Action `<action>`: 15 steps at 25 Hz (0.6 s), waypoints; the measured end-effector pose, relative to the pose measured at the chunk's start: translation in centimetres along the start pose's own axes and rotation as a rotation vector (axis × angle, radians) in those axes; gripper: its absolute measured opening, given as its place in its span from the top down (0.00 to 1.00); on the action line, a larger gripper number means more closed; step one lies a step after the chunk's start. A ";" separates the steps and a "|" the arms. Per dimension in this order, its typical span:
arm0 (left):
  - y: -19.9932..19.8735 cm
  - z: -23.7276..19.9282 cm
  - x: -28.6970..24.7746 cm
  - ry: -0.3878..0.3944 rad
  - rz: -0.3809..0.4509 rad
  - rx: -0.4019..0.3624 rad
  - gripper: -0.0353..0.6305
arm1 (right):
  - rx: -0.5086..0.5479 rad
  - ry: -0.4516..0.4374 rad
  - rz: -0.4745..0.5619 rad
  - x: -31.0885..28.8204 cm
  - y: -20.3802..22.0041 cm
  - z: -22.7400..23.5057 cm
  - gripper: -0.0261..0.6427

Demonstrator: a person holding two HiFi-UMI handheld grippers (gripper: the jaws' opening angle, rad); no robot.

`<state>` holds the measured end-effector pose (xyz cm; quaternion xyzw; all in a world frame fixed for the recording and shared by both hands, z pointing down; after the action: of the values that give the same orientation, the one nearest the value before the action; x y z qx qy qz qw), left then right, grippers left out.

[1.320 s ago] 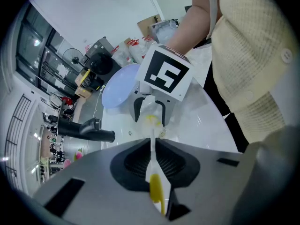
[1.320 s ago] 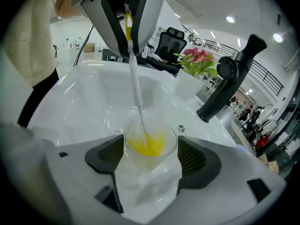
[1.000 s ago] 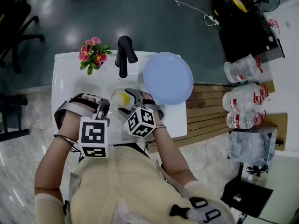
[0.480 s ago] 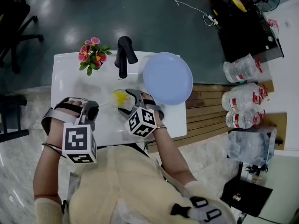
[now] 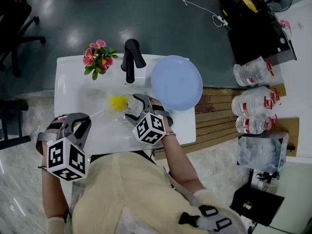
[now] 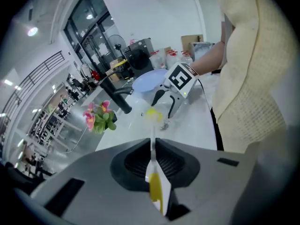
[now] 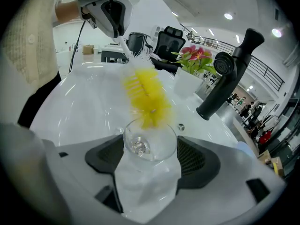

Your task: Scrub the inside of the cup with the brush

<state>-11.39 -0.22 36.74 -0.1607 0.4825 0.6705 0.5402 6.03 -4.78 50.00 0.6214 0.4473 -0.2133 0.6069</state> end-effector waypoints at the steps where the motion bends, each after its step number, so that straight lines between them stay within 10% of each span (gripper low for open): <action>1: 0.3 -0.2 0.2 -0.010 0.002 0.031 0.88 | -0.001 0.001 0.000 0.0 0.0 0.0 0.44; 7: 2.5 -0.7 0.2 -0.058 -0.020 0.179 0.88 | -0.004 0.003 0.001 0.1 0.0 -0.1 0.44; 15: 2.3 0.2 -3.6 -0.011 -0.012 0.111 0.88 | -0.011 0.006 0.000 0.1 0.0 -0.1 0.44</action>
<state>-12.04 -1.94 40.59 -0.1294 0.5151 0.6404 0.5548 6.09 -4.67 49.92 0.6187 0.4504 -0.2090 0.6089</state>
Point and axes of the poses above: the fingertips, and each gripper's own axes: x backward along the fingers, z to its right, y out of its underside, the point moved 6 cm from there along x, backward along the fingers, and after that the axes turned 10 degrees about -y, right-handed, at the moved point
